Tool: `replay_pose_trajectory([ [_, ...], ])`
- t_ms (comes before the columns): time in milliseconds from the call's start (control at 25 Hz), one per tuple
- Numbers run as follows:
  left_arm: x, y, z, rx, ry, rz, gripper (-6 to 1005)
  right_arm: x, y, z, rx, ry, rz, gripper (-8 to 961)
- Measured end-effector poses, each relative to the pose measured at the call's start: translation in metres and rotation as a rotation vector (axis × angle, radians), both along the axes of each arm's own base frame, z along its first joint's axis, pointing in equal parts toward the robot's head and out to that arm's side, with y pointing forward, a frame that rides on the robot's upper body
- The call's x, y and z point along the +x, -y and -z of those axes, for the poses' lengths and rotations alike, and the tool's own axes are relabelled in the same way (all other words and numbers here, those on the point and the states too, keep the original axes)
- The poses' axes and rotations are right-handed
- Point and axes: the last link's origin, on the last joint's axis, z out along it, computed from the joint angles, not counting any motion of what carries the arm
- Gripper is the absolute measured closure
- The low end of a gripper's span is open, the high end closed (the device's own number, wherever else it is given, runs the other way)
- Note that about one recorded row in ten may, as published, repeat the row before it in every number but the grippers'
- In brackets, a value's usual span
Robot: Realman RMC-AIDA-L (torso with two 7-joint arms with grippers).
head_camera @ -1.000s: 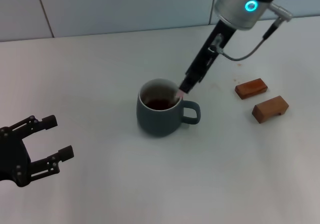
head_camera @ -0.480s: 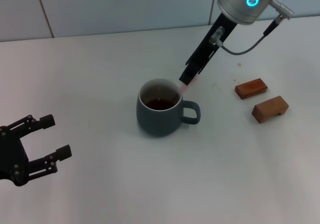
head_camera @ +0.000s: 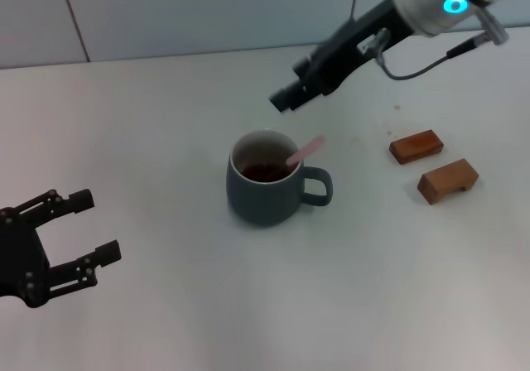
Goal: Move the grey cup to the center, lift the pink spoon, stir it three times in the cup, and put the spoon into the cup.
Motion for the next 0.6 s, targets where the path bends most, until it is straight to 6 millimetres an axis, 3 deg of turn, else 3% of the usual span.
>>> replay_pose_trajectory([
  [40, 0.001, -0.001, 0.001, -0.004, -0.003, 0.004, 184, 0.016, 0.011, -0.010, 0.053, -0.149, -0.068, 303],
  [80, 0.001, -0.001, 0.001, -0.004, -0.003, 0.004, 184, 0.016, 0.011, -0.010, 0.053, -0.149, -0.068, 302],
  [200, 0.004, -0.005, 0.001, -0.014, -0.002, 0.004, 184, 0.050, 0.033, -0.023, 0.130, -0.377, -0.167, 298],
  [240, 0.005, -0.008, -0.001, -0.023, -0.003, 0.001, 184, 0.078, 0.050, -0.029, 0.197, -0.490, -0.236, 297],
  [280, 0.005, -0.008, -0.001, -0.023, -0.003, 0.001, 184, 0.078, 0.050, -0.029, 0.197, -0.490, -0.236, 296],
  [400, 0.009, -0.017, -0.005, -0.053, -0.009, -0.002, 184, 0.126, 0.070, -0.034, 0.309, -0.582, -0.258, 293],
  [440, 0.013, -0.023, -0.006, -0.079, -0.019, 0.001, 184, 0.152, 0.079, -0.036, 0.327, -0.609, -0.218, 291],
  [480, 0.013, -0.023, -0.006, -0.079, -0.019, 0.001, 184, 0.152, 0.079, -0.036, 0.327, -0.609, -0.218, 290],
  [600, 0.023, -0.036, -0.007, -0.130, -0.041, 0.009, 184, 0.180, 0.090, -0.043, 0.274, -0.665, -0.134, 289],
])
